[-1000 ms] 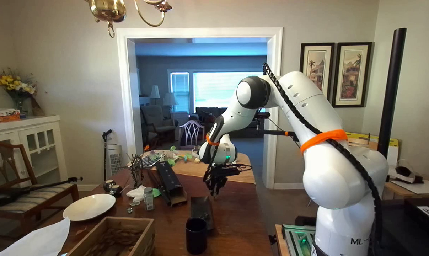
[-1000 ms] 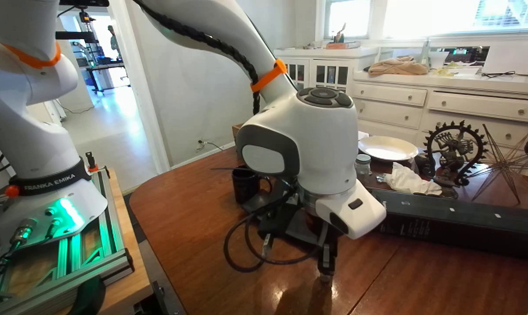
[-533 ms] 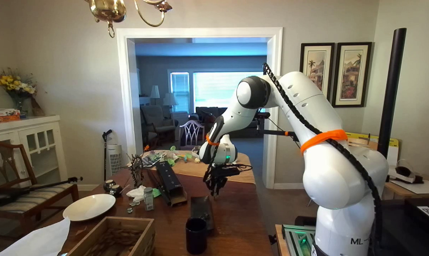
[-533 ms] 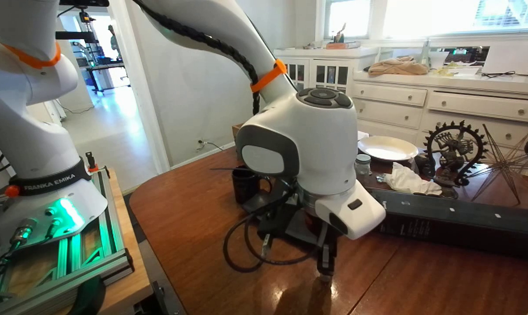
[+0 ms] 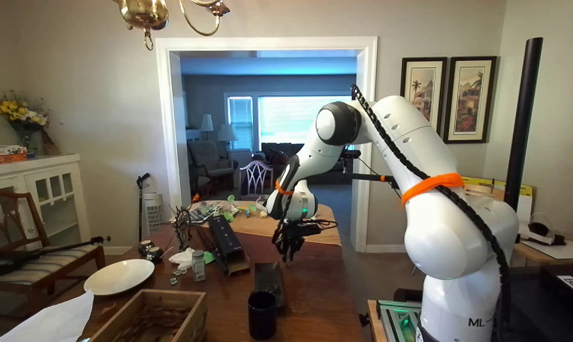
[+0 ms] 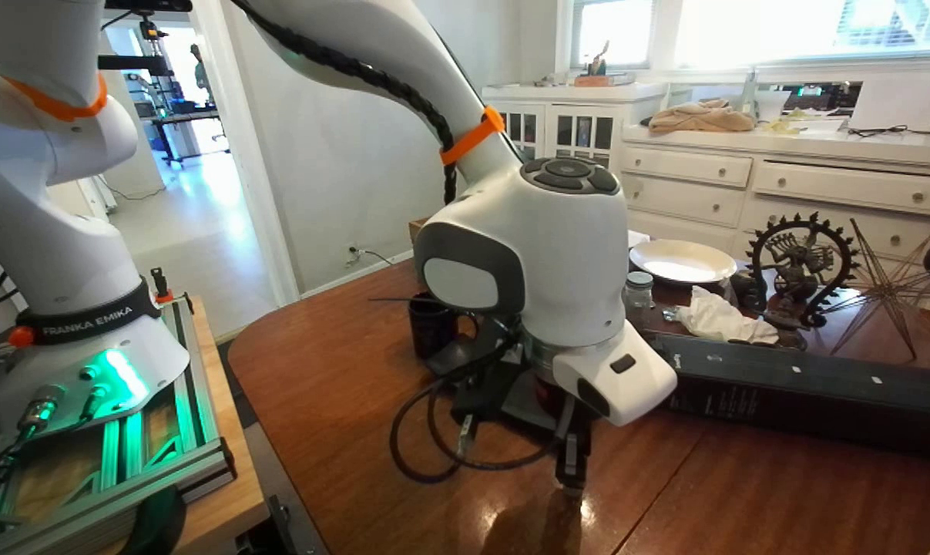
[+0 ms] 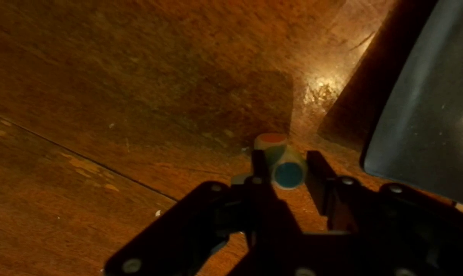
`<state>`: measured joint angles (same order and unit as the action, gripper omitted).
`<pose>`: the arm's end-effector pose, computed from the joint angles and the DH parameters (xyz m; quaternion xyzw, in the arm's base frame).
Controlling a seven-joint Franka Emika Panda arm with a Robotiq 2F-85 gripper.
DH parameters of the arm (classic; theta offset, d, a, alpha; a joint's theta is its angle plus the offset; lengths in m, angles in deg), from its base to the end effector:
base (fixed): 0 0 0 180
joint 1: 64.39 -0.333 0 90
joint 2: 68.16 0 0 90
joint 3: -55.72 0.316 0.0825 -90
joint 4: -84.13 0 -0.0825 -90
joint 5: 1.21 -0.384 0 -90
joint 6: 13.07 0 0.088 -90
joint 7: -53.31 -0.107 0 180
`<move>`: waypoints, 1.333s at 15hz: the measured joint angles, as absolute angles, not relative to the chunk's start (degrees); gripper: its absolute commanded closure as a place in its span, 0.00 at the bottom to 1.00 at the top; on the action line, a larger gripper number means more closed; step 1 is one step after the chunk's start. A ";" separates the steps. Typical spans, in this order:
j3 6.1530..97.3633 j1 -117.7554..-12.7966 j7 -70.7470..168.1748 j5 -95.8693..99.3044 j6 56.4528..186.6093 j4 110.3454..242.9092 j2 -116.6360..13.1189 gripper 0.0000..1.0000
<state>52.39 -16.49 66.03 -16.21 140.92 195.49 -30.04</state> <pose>0.3834 -0.4893 0.1424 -0.9011 0.4293 -0.0584 0.0158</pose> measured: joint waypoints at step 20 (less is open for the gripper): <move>52.32 -16.50 66.03 -16.20 140.92 195.50 -29.60 0.22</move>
<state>52.32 -16.50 66.03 -16.20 140.92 195.50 -29.60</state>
